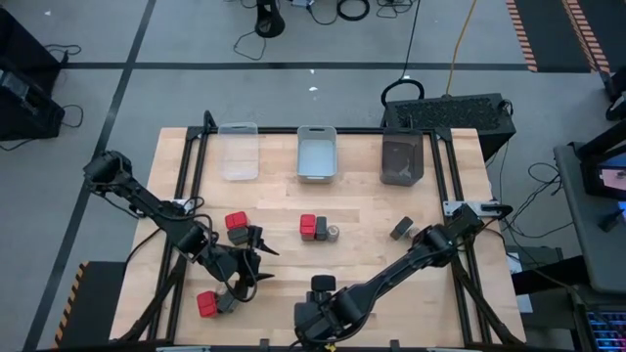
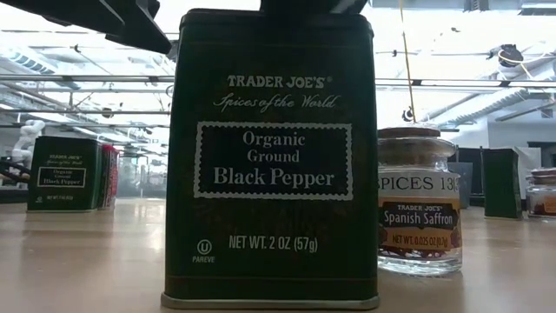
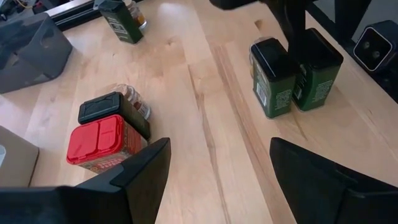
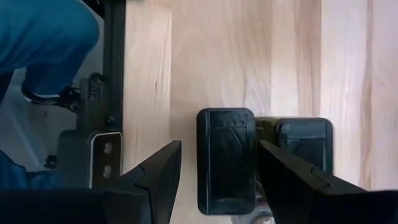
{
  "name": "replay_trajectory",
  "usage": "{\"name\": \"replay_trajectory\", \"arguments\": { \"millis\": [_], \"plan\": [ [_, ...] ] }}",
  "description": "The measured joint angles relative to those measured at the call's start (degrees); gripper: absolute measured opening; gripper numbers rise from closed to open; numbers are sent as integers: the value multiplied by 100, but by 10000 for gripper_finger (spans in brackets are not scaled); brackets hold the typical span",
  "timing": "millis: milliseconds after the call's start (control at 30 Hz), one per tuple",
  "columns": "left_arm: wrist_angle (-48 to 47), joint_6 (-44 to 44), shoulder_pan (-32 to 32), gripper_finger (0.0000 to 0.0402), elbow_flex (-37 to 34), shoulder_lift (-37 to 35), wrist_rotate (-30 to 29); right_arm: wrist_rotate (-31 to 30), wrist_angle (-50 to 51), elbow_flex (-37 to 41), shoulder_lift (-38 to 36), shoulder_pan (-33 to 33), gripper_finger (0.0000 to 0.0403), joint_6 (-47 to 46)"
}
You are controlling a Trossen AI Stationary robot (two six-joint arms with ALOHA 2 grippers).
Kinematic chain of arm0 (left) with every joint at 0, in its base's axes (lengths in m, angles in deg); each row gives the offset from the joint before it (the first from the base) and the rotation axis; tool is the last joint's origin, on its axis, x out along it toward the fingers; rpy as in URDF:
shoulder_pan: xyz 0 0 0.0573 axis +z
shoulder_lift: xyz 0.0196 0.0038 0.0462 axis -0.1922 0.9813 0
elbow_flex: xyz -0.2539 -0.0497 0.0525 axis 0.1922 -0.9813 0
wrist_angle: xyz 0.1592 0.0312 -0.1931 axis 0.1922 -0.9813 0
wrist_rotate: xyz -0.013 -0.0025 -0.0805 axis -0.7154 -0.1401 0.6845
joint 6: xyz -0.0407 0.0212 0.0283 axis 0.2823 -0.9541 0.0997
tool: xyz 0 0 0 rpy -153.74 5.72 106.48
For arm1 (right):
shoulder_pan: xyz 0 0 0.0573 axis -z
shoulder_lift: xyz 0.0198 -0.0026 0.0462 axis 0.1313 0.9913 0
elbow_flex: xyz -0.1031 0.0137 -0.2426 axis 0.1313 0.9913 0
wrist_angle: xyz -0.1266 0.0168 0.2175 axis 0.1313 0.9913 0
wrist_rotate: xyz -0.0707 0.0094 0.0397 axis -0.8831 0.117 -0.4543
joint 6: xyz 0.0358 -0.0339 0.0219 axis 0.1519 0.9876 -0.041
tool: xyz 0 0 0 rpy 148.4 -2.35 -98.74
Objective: Sort spices by type
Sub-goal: Put the green seasoning can into the black bin
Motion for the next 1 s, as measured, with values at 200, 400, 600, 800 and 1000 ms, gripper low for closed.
{"name": "replay_trajectory", "arguments": {
  "millis": [200,400,600,800,1000],
  "plan": [
    [-16,-1,0,281,0,0,2,14,9,4,67,-2,194,14],
    [-10,0,0,281,0,0,2,-43,21,4,108,2,194,43],
    [-11,2,0,281,0,0,2,-38,-31,220,123,9,192,-5],
    [-13,-3,0,281,0,0,4,-16,-99,229,120,15,145,-35],
    [-10,-3,0,281,0,0,4,116,-106,229,85,26,103,-55]
  ]
}}
